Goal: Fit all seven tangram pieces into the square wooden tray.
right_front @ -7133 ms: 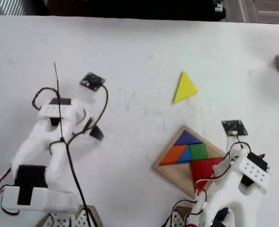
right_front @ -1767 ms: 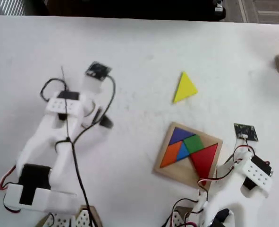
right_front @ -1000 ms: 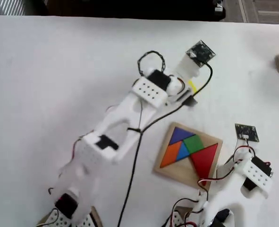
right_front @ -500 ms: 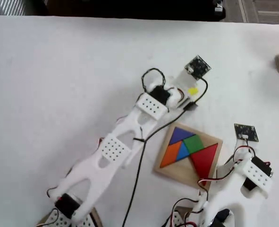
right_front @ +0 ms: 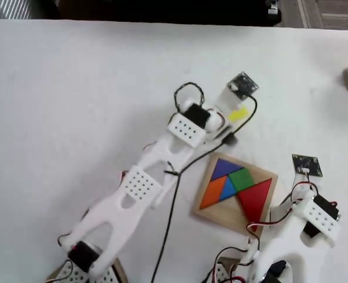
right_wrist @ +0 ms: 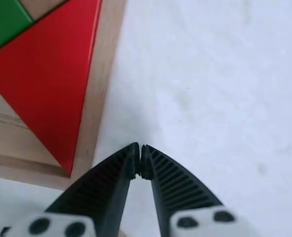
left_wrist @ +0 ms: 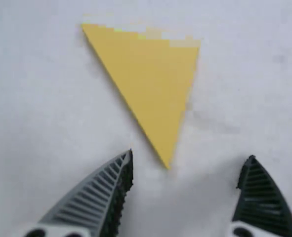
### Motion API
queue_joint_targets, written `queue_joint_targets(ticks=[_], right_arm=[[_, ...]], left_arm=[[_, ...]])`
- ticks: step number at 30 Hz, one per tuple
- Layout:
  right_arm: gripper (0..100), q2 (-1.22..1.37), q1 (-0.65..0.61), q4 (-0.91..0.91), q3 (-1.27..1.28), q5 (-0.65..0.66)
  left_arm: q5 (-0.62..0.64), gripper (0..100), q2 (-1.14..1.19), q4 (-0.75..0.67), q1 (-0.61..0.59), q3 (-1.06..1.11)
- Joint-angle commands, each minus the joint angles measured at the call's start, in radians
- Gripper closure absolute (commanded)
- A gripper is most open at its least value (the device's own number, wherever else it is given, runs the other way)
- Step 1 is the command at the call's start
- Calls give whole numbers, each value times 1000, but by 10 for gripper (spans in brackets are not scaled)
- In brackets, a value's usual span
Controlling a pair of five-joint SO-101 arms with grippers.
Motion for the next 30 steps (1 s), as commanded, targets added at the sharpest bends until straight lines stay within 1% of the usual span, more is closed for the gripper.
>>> queue_joint_targets(ticks=[1,8,10,12,15,16,18,21,23,30], right_arm=[[981,-13,1,4,-6,14],[981,-13,1,4,-6,14],[981,-15,1,4,-6,14],[981,-16,1,4,-6,14],[981,-15,1,1,-6,12],[981,-15,1,1,-6,12],[981,-15,1,-1,-6,12],[981,-15,1,-1,-6,12],[981,-15,1,-1,-6,12],[981,-16,1,-8,-6,12]], left_arm=[[6,670,-65,132,-51,-18],[5,670,-186,384,-73,-18],[5,672,-217,396,-90,-12],[5,721,-255,396,-120,0],[5,854,-337,396,-154,9],[5,876,-366,397,-162,12],[5,871,-415,399,-179,26],[5,837,-506,399,-200,152],[5,827,-596,399,-211,276],[5,823,-1000,387,-263,781]])
